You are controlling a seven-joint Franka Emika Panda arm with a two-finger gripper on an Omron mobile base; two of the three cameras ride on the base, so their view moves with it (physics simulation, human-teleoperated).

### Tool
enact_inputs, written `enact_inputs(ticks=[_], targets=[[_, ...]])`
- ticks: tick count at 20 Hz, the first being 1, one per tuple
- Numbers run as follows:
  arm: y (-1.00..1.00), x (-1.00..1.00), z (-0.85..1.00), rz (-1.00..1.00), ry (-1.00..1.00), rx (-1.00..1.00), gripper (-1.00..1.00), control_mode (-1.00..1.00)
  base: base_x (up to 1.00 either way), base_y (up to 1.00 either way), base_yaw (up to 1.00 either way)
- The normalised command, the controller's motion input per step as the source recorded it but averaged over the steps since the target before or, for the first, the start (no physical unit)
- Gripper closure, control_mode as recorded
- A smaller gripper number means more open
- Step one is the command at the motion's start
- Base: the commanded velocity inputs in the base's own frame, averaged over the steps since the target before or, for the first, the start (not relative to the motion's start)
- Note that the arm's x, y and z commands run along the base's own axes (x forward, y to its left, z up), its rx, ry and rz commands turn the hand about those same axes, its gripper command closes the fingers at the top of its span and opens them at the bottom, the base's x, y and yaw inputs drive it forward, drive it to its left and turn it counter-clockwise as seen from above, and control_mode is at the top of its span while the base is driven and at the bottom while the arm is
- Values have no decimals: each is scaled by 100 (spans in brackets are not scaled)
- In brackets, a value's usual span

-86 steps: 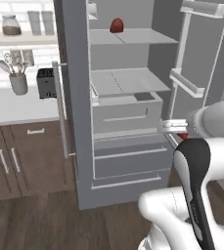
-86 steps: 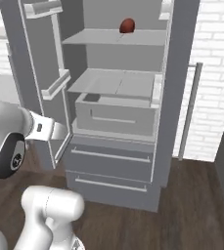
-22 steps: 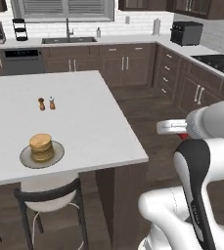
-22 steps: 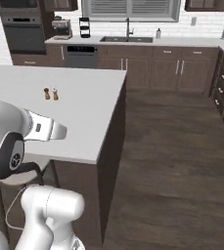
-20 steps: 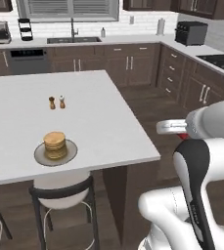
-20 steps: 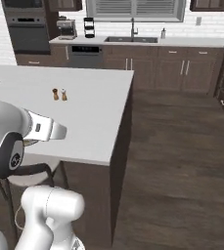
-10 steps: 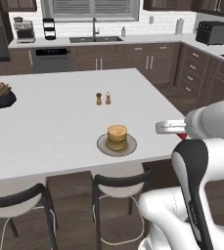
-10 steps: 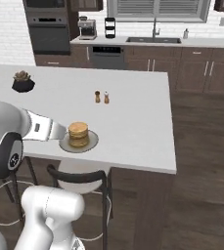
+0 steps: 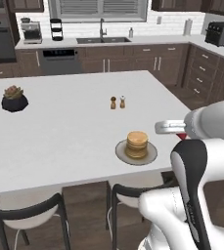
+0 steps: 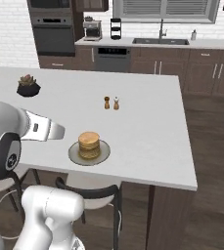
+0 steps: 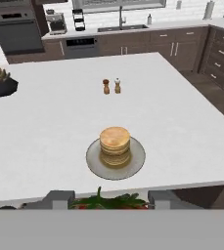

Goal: Take the strawberry from the fridge and place it on top of the pancake, located on the dining counter.

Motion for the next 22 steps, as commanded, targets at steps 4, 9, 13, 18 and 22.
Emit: enact_inputs(ticks=[4, 9, 13, 18, 22], targets=[[0, 0, 0, 0, 0, 0, 100, 100, 73, -3, 1], [0, 28, 0, 0, 4, 0, 100, -100, 44, 0, 0], [0, 50, -11, 4, 15, 0, 100, -100, 0, 0, 0], [0, 43, -27, 6, 6, 0, 100, -100, 0, 0, 0], [0, 30, -52, 5, -1, 0, 100, -100, 0, 0, 0]])
